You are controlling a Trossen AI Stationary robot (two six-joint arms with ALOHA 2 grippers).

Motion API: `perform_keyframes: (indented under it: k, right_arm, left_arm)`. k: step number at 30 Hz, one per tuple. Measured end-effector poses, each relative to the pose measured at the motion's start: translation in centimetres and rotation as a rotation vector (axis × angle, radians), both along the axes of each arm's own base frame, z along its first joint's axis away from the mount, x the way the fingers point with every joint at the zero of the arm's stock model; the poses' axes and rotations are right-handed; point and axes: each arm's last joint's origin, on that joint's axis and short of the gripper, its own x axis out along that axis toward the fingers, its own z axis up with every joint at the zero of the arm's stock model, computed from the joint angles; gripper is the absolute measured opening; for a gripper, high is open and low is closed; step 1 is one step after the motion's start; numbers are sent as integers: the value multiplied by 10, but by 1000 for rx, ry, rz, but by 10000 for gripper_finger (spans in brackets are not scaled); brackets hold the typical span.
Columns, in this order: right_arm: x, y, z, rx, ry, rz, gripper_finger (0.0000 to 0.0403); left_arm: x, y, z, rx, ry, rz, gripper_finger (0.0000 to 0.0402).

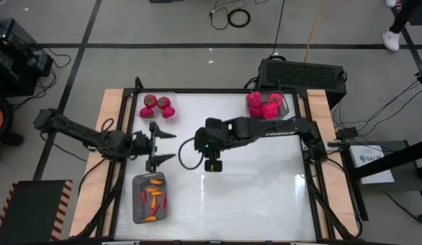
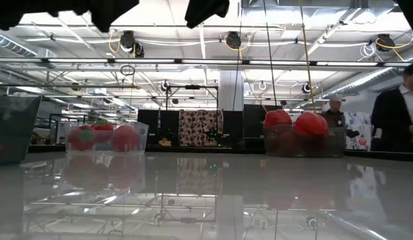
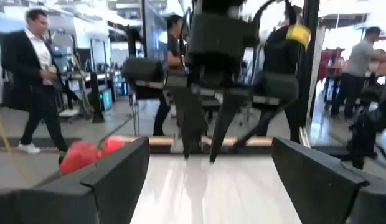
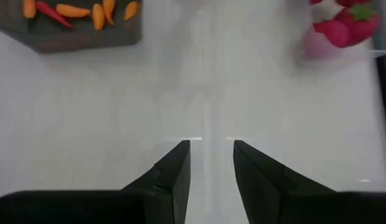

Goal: Sort produce into baskets
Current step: Return to Home Position

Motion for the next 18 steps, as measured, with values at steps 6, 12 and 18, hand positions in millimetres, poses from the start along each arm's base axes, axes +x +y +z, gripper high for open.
perform_keyframes:
  k: [6,12,18]
  right_arm:
    - [-16,-13,18,-14,-36,-5,114]
    - [-43,-29,24,-18,-98,-32,114]
    - [-95,-43,16,-4,-260,-79,114]
  left_arm:
    - [8,22,27,-6,-13,4,343]
    - [10,36,47,0,-3,60,343]
    - [3,45,55,7,10,90,343]
